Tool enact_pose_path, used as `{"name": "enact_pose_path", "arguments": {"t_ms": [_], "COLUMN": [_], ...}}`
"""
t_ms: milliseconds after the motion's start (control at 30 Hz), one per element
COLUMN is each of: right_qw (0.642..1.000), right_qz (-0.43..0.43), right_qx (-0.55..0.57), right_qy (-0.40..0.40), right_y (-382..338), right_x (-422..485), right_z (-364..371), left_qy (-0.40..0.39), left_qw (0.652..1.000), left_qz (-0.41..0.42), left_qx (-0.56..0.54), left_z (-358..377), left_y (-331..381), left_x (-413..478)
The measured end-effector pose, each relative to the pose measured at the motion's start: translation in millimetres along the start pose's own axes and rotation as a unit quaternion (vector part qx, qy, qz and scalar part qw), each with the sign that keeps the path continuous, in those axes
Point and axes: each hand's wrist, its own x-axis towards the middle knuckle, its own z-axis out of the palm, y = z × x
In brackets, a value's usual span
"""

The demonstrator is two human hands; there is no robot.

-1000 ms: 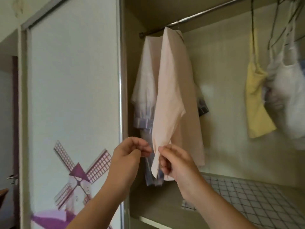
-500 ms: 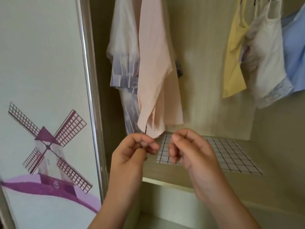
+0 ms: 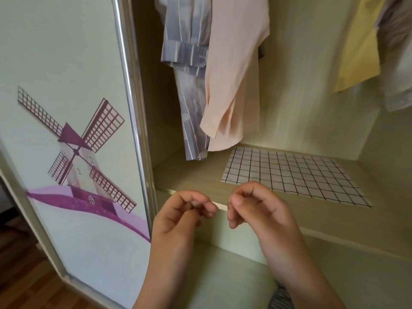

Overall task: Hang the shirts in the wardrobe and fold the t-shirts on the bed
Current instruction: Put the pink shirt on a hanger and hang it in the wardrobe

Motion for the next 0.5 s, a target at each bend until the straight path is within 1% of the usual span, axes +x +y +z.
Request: {"name": "enact_pose_path", "arguments": {"t_ms": [133,267,367,500], "right_qw": [0.999,0.994,0.986,0.97], "right_qz": [0.02,0.041,0.064,0.095], "right_qx": [0.002,0.002,0.015,0.034], "right_qy": [-0.036,-0.1,-0.151,-0.222], "right_y": [14,29,42,59], "right_x": [3,8,10,7], "right_z": [6,23,42,71], "left_qy": [0.052,0.136,0.189,0.28], "left_qw": [0.998,0.988,0.976,0.947], "left_qz": [-0.012,-0.032,-0.035,-0.04], "left_qx": [0.029,0.065,0.102,0.15], "left_z": [-17,-37,-54,-85], "left_y": [-6,-5,1,7], "left_x": [-7,-18,-30,-58]}}
